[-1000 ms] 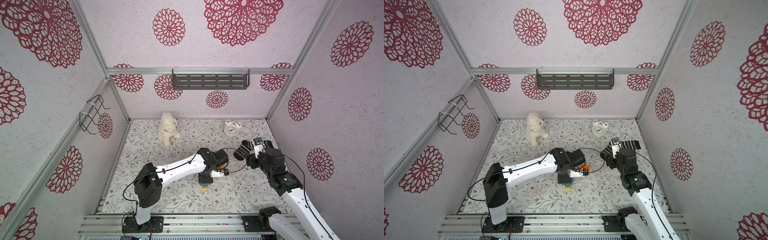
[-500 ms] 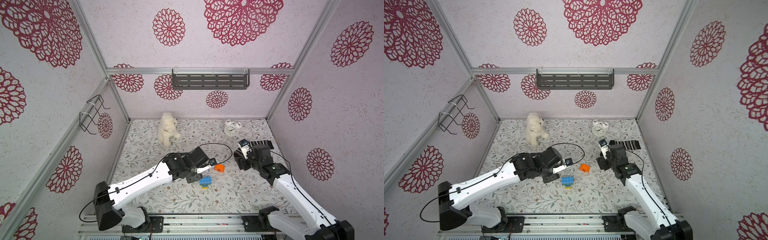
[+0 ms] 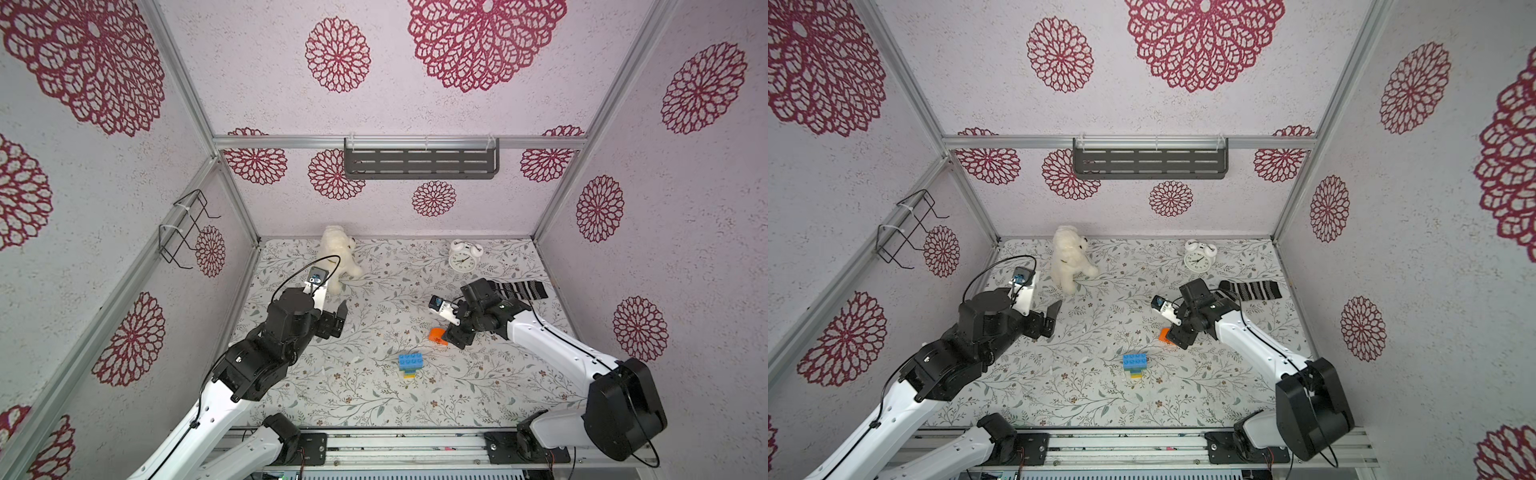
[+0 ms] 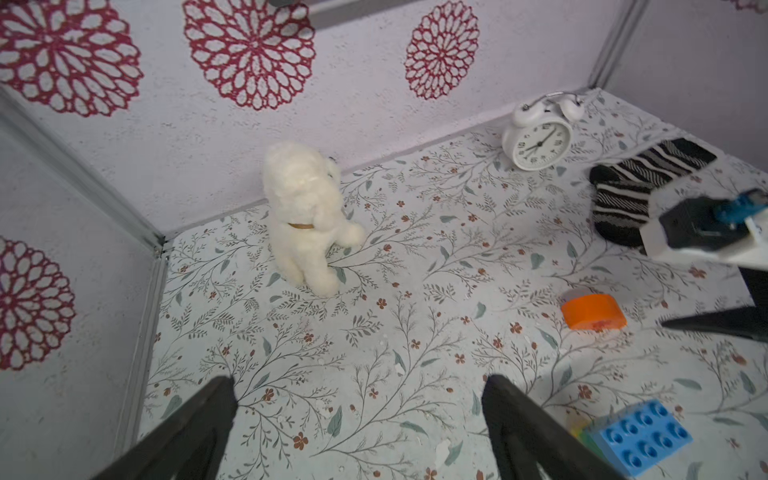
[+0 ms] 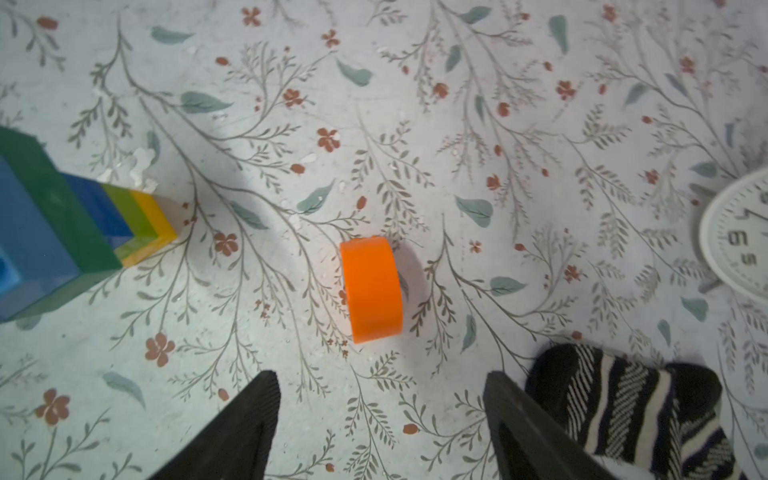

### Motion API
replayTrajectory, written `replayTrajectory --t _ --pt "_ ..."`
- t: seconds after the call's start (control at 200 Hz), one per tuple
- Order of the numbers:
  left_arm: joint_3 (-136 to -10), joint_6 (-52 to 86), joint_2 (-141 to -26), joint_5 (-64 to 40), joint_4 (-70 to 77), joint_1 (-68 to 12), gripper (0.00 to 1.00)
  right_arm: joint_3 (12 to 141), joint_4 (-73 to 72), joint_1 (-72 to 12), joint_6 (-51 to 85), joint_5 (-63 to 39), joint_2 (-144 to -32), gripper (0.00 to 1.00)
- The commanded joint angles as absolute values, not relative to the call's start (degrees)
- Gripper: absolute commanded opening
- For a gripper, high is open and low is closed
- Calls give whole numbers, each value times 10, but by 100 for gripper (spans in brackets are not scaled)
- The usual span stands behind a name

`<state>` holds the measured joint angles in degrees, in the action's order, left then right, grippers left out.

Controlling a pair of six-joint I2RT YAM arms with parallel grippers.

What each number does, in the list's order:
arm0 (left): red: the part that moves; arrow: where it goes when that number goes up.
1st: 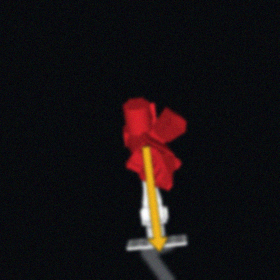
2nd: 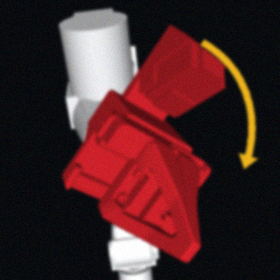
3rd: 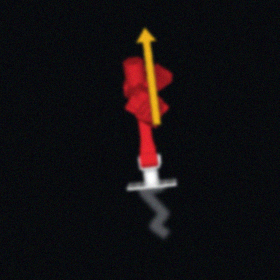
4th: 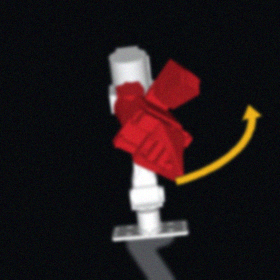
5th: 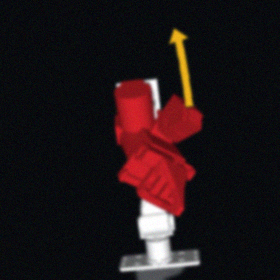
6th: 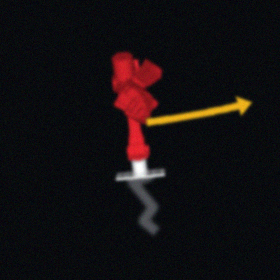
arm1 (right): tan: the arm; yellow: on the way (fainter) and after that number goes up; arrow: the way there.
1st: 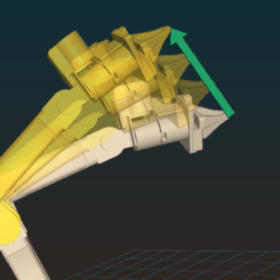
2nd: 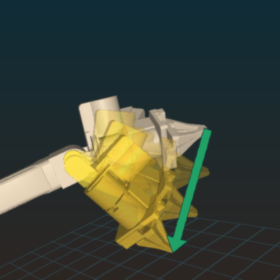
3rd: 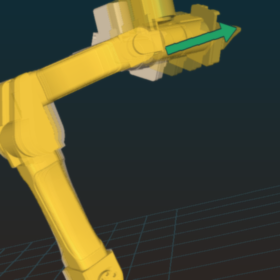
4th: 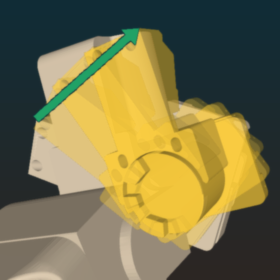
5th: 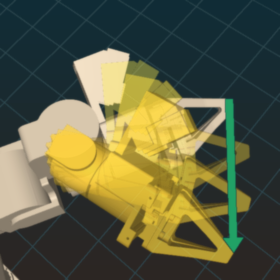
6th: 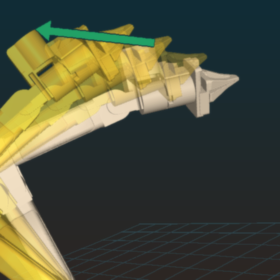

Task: Assemble an ice cream with lego
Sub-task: Pick up the lego brick from the center of the board.

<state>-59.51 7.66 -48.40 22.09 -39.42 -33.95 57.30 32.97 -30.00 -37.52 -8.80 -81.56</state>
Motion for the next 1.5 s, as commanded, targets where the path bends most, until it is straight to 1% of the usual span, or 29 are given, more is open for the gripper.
replayTrajectory --t 0.0,0.235,0.365,0.6,0.87,1.156,1.496 --pt "-577 128 -501 232 -371 -315 97 614 399 -313 -455 -99 -847 81" --pt "-583 138 -525 170 -366 -270 97 636 384 -329 -454 -58 -911 80" --pt "-578 140 -521 161 -360 -254 97 640 374 -332 -452 -60 -932 79" --pt "-580 146 -523 147 -358 -239 97 649 358 -333 -434 -29 -969 77" --pt "-578 147 -523 127 -354 -227 97 667 359 -333 -421 -19 -993 75" --pt "-581 146 -525 106 -356 -221 97 670 372 -334 -412 -18 -1008 67" --pt "-580 142 -528 103 -357 -219 97 680 371 -334 -403 -16 -1024 55"
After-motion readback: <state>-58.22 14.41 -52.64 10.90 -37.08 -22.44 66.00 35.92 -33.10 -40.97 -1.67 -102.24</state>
